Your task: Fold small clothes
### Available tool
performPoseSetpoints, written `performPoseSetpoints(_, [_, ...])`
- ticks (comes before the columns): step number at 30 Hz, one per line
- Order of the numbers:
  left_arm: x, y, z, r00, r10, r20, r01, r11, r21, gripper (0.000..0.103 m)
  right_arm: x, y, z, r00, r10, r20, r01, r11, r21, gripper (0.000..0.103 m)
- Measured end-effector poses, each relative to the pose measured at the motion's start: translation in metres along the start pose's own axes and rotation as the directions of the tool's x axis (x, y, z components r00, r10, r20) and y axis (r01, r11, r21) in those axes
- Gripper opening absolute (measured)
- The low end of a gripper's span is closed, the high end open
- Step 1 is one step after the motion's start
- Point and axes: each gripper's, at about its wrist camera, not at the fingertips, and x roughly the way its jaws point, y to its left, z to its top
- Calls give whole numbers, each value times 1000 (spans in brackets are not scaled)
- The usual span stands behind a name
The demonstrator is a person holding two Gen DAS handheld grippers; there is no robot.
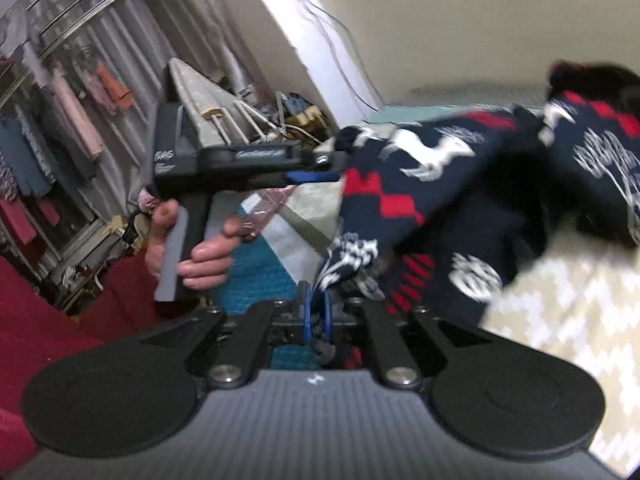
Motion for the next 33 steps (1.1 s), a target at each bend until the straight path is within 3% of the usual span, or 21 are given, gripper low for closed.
performPoseSetpoints(2, [-14,0,2,999,15,38,-14,1000,-14,59,-30,-5,9,992,-55,115,56,998,-9,22])
performPoseSetpoints(3, [-24,-2,4,998,19,68,-18,1000,-13,59,-44,-8,16,977,-100,187,105,994,-17,28])
performPoseSetpoints(5, [-39,-11,9,994,5,113,-6,1000,11,61,-63,-25,32,914,-250,318,261,965,9,61])
performPoseSetpoints(7, [-47,-33,12,991,-29,132,21,998,67,73,-67,-46,47,827,-416,378,426,903,61,71])
performPoseSetpoints(8, [-46,-47,12,991,-45,126,32,994,100,88,-64,-59,54,793,-481,374,488,869,83,71])
performPoseSetpoints(9, [-44,-62,10,991,-65,115,49,989,141,98,-56,-72,63,772,-525,358,530,843,95,71])
performPoseSetpoints(12, [-20,-106,-5,995,-82,49,67,963,262,100,-29,-110,82,735,-616,282,605,784,135,70])
performPoseSetpoints(13, [-8,-119,-13,997,-68,21,59,952,299,100,-17,-120,86,737,-630,247,613,776,150,62])
performPoseSetpoints(14, [4,-128,-22,999,-50,-3,49,942,331,94,-4,-129,92,748,-631,205,608,776,169,25])
performPoseSetpoints(15, [17,-135,-30,999,-20,-41,34,931,364,65,-4,-136,91,758,-631,167,602,775,192,6])
performPoseSetpoints(16, [29,-139,-36,997,27,-76,5,919,395,47,-6,-136,89,752,-639,164,605,767,215,7])
performPoseSetpoints(17, [36,-138,-42,993,67,-99,-19,906,423,18,-13,-130,88,738,-646,195,609,762,219,6])
performPoseSetpoints(18, [40,-132,-43,989,89,-118,-30,904,426,19,-25,-123,90,718,-654,238,618,757,212,6])
performPoseSetpoints(20, [29,-109,-34,993,64,-104,-22,930,367,19,-65,-106,96,671,-658,342,619,751,231,6])
performPoseSetpoints(23, [-13,-68,-3,997,82,9,-82,957,280,18,-137,-71,87,612,-645,456,613,752,241,6])
performPoseSetpoints(27, [-63,-10,25,985,131,109,-144,982,126,18,-204,-17,49,556,-652,515,667,720,192,6])
performPoseSetpoints(28, [-68,-1,26,983,144,117,-156,983,99,18,-213,-9,39,550,-661,510,680,709,186,6])
performPoseSetpoints(30, [-70,13,25,985,141,94,-148,986,72,21,-222,1,13,569,-677,466,697,698,164,7])
performPoseSetpoints(32, [-66,18,18,988,142,67,-146,988,58,31,-225,3,-13,586,-707,395,728,674,128,11])
performPoseSetpoints(33, [-64,20,15,986,156,62,-160,985,61,40,-218,3,-22,583,-730,358,750,653,109,12])
